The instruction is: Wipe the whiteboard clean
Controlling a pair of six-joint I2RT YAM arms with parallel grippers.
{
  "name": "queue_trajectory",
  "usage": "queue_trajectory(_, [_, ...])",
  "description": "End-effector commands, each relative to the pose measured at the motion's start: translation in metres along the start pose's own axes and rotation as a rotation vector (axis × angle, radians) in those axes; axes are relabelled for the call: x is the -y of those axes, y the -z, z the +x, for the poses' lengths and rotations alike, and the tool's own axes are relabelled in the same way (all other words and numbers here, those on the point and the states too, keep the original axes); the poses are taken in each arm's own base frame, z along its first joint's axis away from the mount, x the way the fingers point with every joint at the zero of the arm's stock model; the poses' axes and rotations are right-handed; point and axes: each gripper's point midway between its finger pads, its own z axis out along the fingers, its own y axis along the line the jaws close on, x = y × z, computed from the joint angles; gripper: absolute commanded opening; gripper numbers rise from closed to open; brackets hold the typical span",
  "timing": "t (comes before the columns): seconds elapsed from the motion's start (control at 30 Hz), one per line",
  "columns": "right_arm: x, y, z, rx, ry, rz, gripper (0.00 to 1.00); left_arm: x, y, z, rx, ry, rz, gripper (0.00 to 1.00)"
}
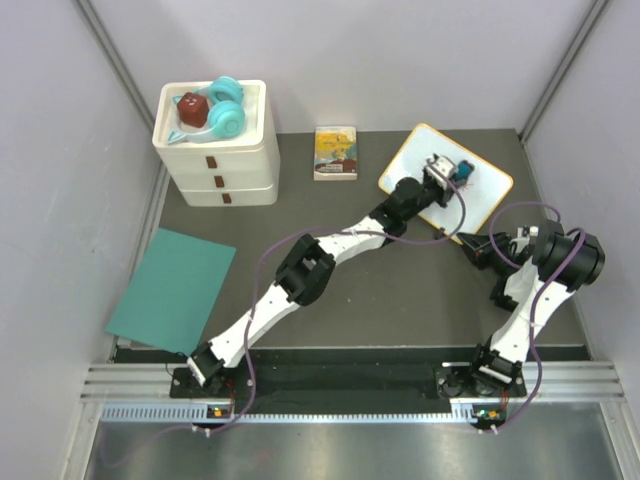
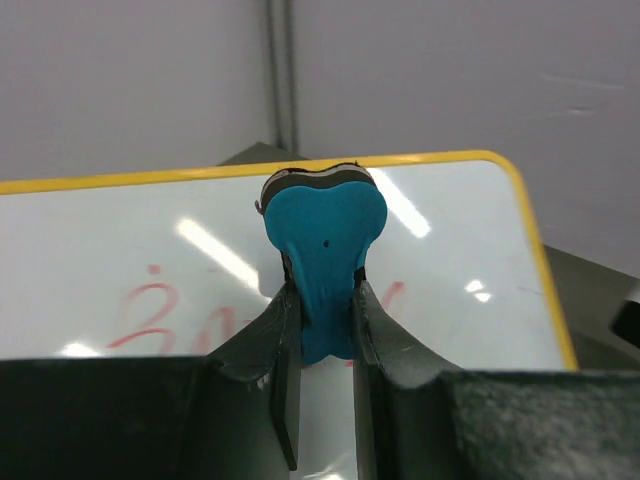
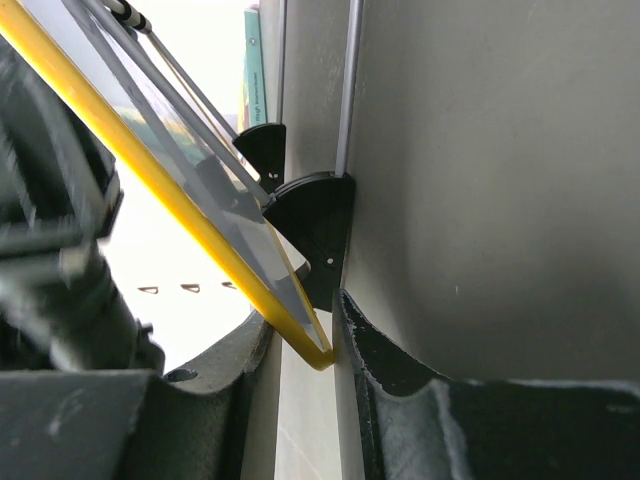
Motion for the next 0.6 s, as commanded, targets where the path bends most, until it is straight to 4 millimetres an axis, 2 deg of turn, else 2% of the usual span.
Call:
queue_trajectory(0.0, [-0.023,0.004,-0.005,0.047,0.114,-0.091,0.0,0.071,-0.001,-0.006,0.032,-0.004,0.191,0.0])
queue_trajectory(0.1, [-0.024,0.004,-0.005,0.048,0.116,-0.092,0.0,0.075,0.001,0.002,0.005,-0.011,0.195,0.0])
queue_trajectory(0.13, [-0.024,0.004,-0.005,0.048,0.118,-0.091,0.0,0.068,-0.001,-0.003,0.009,-0.011,0.16,0.0])
queue_trajectory(0.17, [-0.024,0.004,-0.004,0.045,0.12,-0.092,0.0,0.063,0.003,0.007,-0.018,-0.01,0.141,0.0])
queue_trajectory(0.2, [-0.025,0.003,-0.004,0.042,0.126,-0.092,0.0,0.056,0.004,0.007,-0.026,-0.011,0.126,0.0])
queue_trajectory(0.23, [-0.023,0.002,-0.003,0.037,0.12,-0.082,0.0,0.05,0.003,-0.013,0.007,-0.014,0.108,0.0])
queue_trajectory(0.27, [-0.024,0.002,-0.003,0.033,0.126,-0.079,0.0,0.046,0.011,0.003,-0.032,-0.012,0.102,0.0])
queue_trajectory(0.3, [-0.029,0.001,-0.002,0.031,0.155,-0.082,0.0,0.04,0.013,0.0,-0.03,-0.014,0.093,0.0])
queue_trajectory(0.33, [-0.031,0.001,-0.001,0.027,0.17,-0.08,0.0,0.037,0.014,-0.019,-0.012,-0.016,0.082,0.0])
queue_trajectory(0.37, [-0.026,0.0,0.002,0.016,0.152,-0.048,0.0,0.032,0.02,-0.009,-0.045,-0.014,0.068,0.0])
queue_trajectory(0.4, [-0.033,-0.001,0.002,0.013,0.201,-0.053,0.0,0.03,0.02,-0.027,-0.032,-0.016,0.06,0.0])
queue_trajectory(0.43, [-0.031,-0.002,0.004,0.003,0.2,-0.031,0.0,0.027,0.026,-0.019,-0.069,-0.014,0.048,0.0])
queue_trajectory(0.47, [-0.021,-0.004,0.006,-0.01,0.192,0.022,0.0,0.019,0.028,-0.022,-0.077,-0.038,0.025,0.0])
queue_trajectory(0.5, [-0.027,-0.005,0.01,-0.022,0.213,0.023,0.0,0.016,0.028,-0.036,-0.067,-0.039,0.015,0.0])
queue_trajectory(0.53, [-0.026,-0.006,0.011,-0.023,0.218,0.037,0.0,0.012,0.033,-0.03,-0.096,-0.038,0.002,0.0])
queue_trajectory(0.57, [-0.022,-0.005,0.014,-0.037,0.213,0.061,0.0,0.008,0.035,-0.033,-0.101,-0.038,-0.013,0.0])
